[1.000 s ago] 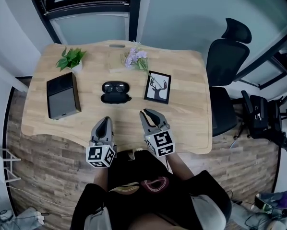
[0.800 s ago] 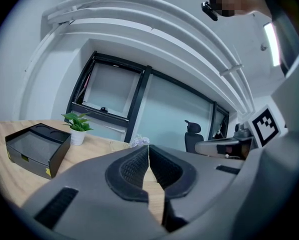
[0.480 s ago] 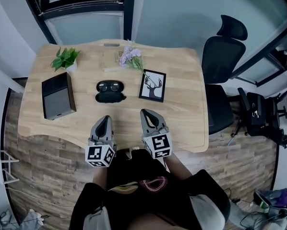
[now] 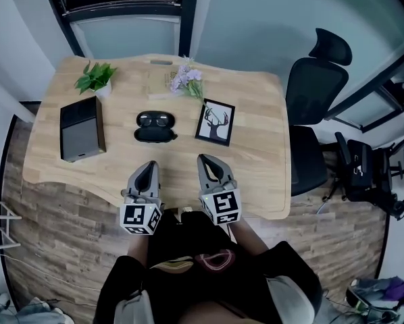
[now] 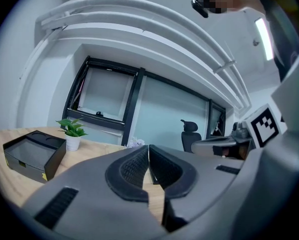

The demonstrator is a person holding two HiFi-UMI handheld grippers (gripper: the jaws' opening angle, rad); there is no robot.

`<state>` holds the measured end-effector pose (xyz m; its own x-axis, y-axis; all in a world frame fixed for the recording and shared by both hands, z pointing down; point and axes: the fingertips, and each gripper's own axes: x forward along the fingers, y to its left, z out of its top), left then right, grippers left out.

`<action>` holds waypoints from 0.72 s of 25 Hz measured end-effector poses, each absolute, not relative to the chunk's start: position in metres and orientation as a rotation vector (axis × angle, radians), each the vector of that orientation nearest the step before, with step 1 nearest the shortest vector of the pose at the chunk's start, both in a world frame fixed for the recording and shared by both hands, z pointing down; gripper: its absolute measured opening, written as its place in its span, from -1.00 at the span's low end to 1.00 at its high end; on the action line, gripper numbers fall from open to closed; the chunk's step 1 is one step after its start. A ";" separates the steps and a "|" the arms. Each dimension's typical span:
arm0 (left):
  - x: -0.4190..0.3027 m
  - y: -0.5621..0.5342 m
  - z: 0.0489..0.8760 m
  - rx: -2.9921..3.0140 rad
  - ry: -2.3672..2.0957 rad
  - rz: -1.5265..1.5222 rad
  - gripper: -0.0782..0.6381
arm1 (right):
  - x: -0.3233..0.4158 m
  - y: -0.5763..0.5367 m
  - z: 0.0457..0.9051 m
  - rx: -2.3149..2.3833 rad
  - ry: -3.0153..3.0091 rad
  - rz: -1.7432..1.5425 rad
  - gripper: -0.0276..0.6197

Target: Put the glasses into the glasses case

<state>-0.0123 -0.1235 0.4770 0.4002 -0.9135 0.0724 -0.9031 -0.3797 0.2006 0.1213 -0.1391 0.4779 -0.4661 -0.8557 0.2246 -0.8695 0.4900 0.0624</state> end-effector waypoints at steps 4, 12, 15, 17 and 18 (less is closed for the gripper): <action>0.000 -0.118 0.475 2.487 -1.599 -0.049 -0.73 | 0.122 -0.136 0.481 1.452 -2.501 0.068 -0.88; 0.001 -0.111 0.483 2.451 -1.618 -0.044 -0.73 | 0.119 -0.129 0.489 1.397 -2.512 0.048 -0.88; 0.002 -0.112 0.484 2.445 -1.622 -0.049 -0.73 | 0.119 -0.130 0.489 1.384 -2.521 0.044 -0.88; 0.005 -0.112 0.485 2.447 -1.624 -0.051 -0.73 | 0.120 -0.130 0.490 1.377 -2.524 0.041 -0.89; 0.006 -0.112 0.486 2.448 -1.625 -0.051 -0.73 | 0.120 -0.130 0.491 1.375 -2.525 0.039 -0.89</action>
